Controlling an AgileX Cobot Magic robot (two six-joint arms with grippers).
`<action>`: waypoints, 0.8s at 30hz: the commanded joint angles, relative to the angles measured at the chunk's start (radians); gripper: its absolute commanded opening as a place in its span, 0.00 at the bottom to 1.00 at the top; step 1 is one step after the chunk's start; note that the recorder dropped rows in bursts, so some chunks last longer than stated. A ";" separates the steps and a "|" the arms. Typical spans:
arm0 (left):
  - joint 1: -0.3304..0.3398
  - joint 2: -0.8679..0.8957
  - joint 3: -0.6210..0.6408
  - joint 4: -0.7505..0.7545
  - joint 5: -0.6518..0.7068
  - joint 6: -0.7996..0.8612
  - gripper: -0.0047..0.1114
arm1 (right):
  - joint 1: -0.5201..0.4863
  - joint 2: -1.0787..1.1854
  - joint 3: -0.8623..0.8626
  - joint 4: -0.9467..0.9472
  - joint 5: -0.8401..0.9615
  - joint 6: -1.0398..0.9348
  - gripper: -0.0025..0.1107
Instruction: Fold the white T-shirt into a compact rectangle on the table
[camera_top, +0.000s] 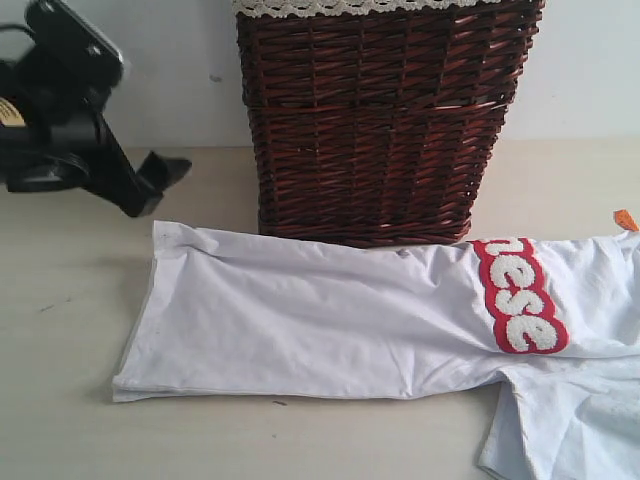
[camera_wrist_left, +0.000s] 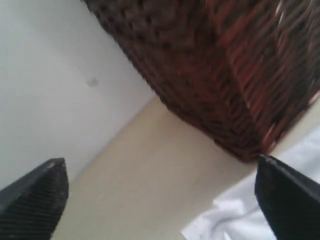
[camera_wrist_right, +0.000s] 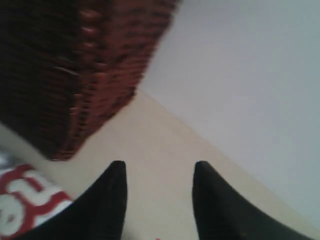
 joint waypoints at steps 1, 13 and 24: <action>-0.023 -0.232 -0.007 -0.005 0.007 -0.040 0.57 | -0.004 -0.177 -0.005 -0.268 0.165 0.331 0.09; 0.303 -0.929 0.448 -0.045 0.044 -0.245 0.05 | -0.004 -0.678 0.020 -0.314 -0.020 0.638 0.02; 0.483 -1.236 0.772 -0.054 0.164 -0.346 0.05 | -0.004 -1.013 0.230 -0.483 0.101 0.714 0.02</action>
